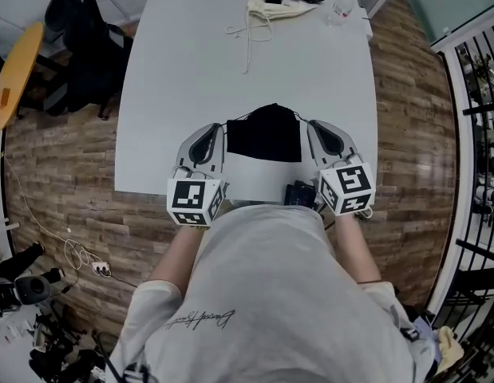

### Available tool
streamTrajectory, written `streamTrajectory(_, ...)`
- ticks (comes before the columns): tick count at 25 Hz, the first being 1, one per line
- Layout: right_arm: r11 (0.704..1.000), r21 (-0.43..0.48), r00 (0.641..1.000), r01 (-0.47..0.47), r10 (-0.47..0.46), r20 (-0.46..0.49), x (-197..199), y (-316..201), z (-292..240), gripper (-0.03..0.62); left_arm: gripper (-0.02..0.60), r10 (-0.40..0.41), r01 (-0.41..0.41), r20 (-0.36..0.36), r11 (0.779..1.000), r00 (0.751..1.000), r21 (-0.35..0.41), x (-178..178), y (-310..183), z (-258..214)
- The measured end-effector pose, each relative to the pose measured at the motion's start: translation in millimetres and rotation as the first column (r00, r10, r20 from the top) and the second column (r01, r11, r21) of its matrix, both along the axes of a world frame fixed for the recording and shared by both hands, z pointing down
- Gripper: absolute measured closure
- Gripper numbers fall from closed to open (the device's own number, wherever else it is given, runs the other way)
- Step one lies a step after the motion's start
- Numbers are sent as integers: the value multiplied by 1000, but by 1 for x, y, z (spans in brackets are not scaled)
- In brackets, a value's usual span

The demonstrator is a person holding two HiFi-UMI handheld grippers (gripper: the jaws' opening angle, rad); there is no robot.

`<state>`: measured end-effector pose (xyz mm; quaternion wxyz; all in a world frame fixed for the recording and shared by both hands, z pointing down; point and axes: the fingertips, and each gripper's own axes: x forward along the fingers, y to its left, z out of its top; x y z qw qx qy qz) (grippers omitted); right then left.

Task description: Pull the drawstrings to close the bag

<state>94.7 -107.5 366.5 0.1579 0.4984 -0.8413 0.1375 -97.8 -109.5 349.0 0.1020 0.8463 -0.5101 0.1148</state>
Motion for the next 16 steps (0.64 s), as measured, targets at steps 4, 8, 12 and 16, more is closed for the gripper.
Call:
streamTrajectory(4,1000,0,1000,-3,3,0,0,-3,-1,571,568,-1,1,3,1000,1000,0,-4,-2,0)
streamTrajectory(8,1000,-1,1000,0,0,-4,1,-5,0,571,568,-1,1,3,1000,1000,-2,-4,-4,0)
streamTrajectory(12,1000,-5,1000,-7,7,-9,4,-4,1,571,568,3,-3,1,1000,1000,-3,-5,-3,0)
streamTrajectory(16,1000,-8,1000,-12,12,-12,5,-3,2,571,569,1,-1,-3,1000,1000,-6,-8,-2,-1)
